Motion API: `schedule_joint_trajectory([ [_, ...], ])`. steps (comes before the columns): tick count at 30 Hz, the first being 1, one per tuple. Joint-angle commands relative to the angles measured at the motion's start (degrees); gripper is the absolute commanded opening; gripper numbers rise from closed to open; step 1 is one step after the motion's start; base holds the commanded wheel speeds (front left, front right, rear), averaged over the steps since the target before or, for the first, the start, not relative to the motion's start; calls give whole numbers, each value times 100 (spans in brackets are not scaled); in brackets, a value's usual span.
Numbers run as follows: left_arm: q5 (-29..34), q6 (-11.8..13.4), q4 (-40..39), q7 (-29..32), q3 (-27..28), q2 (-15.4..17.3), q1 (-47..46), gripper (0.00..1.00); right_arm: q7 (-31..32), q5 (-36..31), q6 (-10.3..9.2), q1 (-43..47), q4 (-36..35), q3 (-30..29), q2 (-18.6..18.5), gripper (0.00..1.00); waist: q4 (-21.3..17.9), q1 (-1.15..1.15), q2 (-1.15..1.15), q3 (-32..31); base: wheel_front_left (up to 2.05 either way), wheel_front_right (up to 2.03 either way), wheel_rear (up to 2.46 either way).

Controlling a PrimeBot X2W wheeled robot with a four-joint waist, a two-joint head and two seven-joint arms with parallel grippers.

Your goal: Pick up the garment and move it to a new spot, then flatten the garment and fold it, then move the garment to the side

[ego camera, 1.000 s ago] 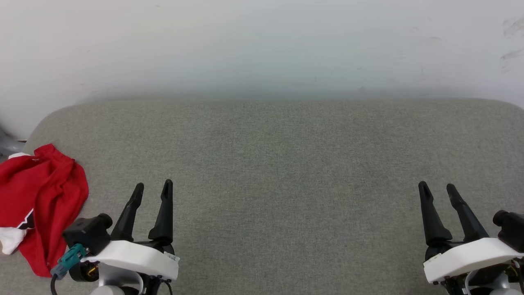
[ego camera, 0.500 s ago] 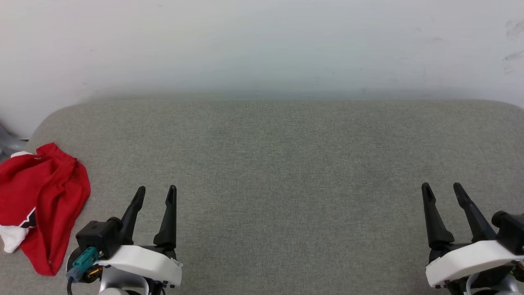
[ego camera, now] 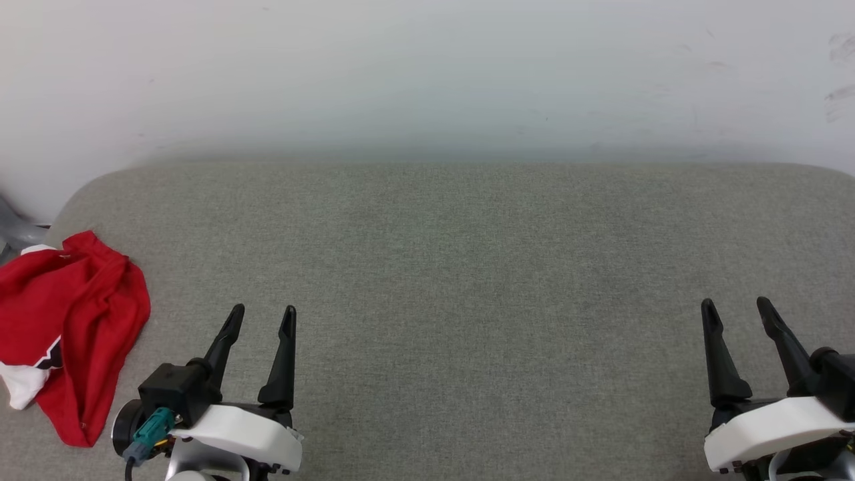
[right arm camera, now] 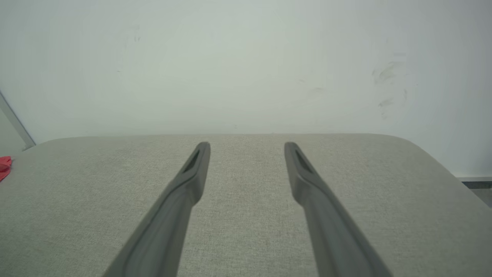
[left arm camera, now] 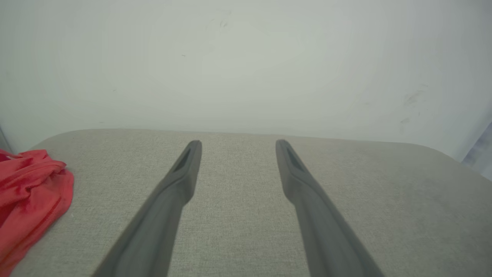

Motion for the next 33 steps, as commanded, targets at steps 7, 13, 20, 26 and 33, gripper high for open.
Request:
schedule_joint_trajectory([
  [7,234,-59,0,-115,39,-37,23,100,-65,-317,0,68,-143,-43,-6,100,43,0,0,6,0,0,0],
  [13,380,-99,15,-187,78,-79,-23,100,-101,-500,0,112,-204,-106,-5,100,194,0,0,-1,0,0,0],
  [20,579,-122,7,-252,158,-127,-35,100,-155,-684,-1,124,-226,-110,-4,100,546,0,0,-24,0,0,0],
  [26,776,-141,54,-315,265,-147,-33,100,-209,-848,-1,153,-231,-50,-3,100,1005,0,0,-50,0,0,0],
  [33,793,-142,86,-319,405,-202,-23,100,-245,-830,-1,123,-131,84,-3,100,1568,0,0,-66,0,0,0],
])
